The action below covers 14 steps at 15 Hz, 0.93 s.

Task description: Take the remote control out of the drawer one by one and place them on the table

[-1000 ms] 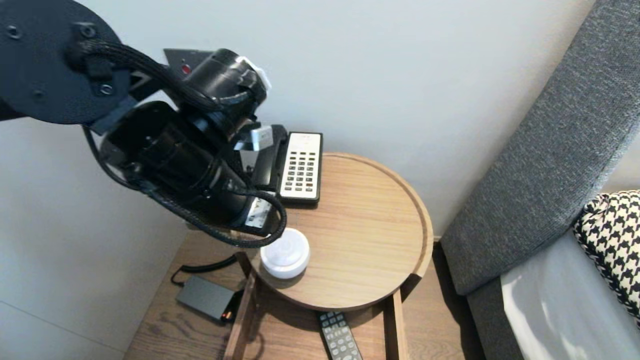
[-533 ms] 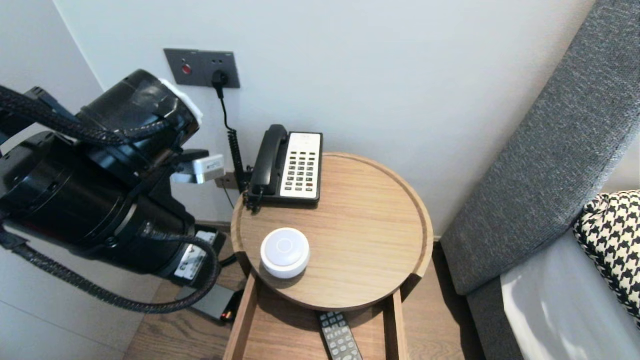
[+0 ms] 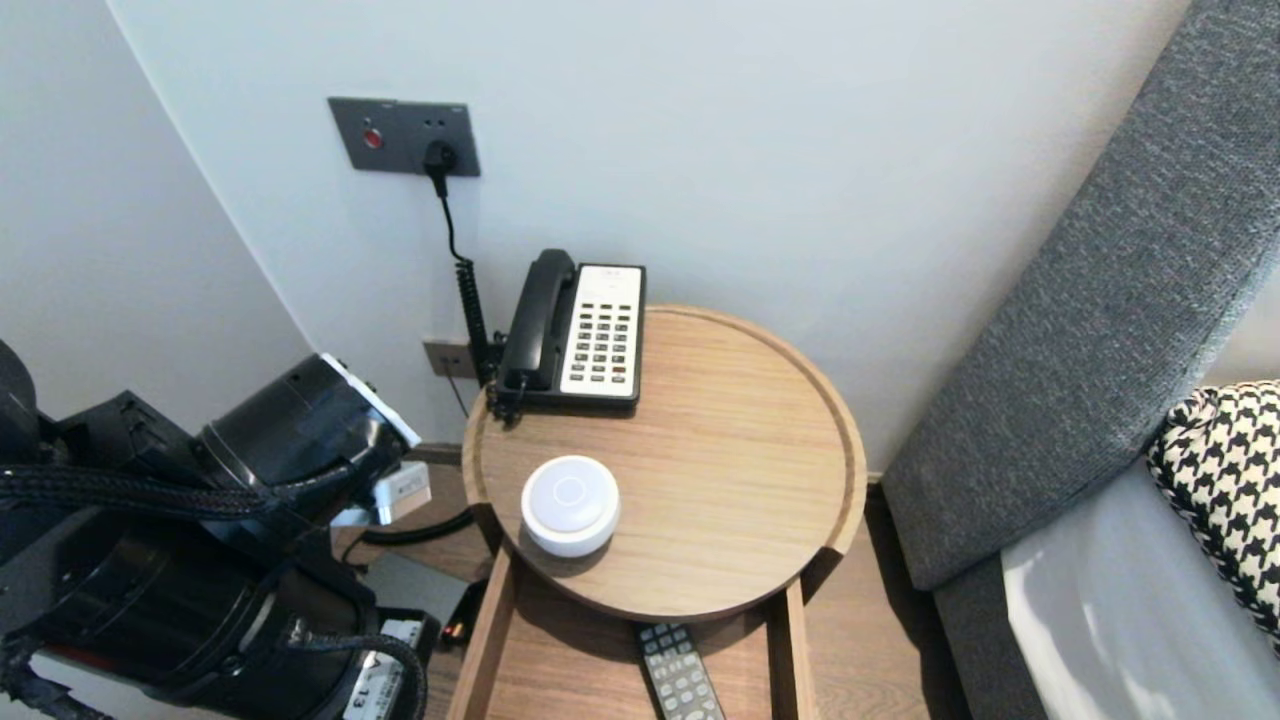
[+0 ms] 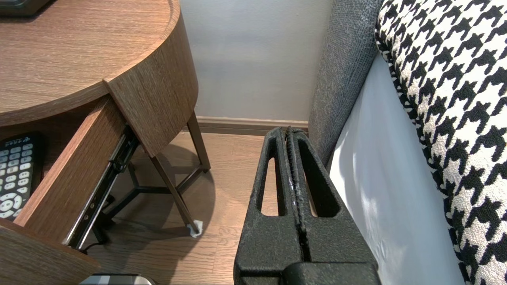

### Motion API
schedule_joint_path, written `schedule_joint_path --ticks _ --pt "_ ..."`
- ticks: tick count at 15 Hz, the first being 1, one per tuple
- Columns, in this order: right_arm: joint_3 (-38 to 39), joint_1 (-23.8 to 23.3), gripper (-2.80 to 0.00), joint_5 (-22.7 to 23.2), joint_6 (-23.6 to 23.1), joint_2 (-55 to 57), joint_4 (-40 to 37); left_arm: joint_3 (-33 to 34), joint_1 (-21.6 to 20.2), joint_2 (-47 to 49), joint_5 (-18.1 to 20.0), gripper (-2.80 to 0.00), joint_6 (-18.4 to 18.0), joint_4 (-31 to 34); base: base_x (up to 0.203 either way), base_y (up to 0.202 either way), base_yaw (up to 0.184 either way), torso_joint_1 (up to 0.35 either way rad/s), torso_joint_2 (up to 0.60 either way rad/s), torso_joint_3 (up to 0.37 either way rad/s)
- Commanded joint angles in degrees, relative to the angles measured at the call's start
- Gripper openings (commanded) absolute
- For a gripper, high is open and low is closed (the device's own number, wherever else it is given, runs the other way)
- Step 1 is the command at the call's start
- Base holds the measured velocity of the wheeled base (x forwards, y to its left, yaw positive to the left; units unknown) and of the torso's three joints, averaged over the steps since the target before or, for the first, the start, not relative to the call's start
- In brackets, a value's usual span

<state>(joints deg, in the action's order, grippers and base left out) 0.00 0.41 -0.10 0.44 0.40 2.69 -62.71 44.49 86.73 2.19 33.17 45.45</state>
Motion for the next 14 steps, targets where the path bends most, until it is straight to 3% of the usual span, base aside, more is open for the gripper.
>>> schedule_joint_path --ticks 1,3,7,14 --pt "1.41 0.02 -2.80 0.01 0.00 0.04 0.04 0.63 1.89 2.47 -0.07 -2.80 3.18 -0.46 0.000 0.000 0.000 0.000 0.00 0.000" --pt "1.41 0.02 -2.80 0.01 0.00 0.04 0.04 0.24 3.52 3.96 -1.74 -2.80 4.95 -2.06 0.000 0.000 0.000 0.000 0.00 0.000" --pt "1.41 0.02 -2.80 0.01 0.00 0.04 0.04 -0.42 11.07 11.65 -13.64 -2.80 10.85 -5.20 0.000 0.000 0.000 0.000 0.00 0.000" --pt "1.41 0.02 -2.80 0.01 0.00 0.04 0.04 -7.58 17.72 21.63 -14.85 -2.80 19.00 -6.79 0.000 0.000 0.000 0.000 0.00 0.000"
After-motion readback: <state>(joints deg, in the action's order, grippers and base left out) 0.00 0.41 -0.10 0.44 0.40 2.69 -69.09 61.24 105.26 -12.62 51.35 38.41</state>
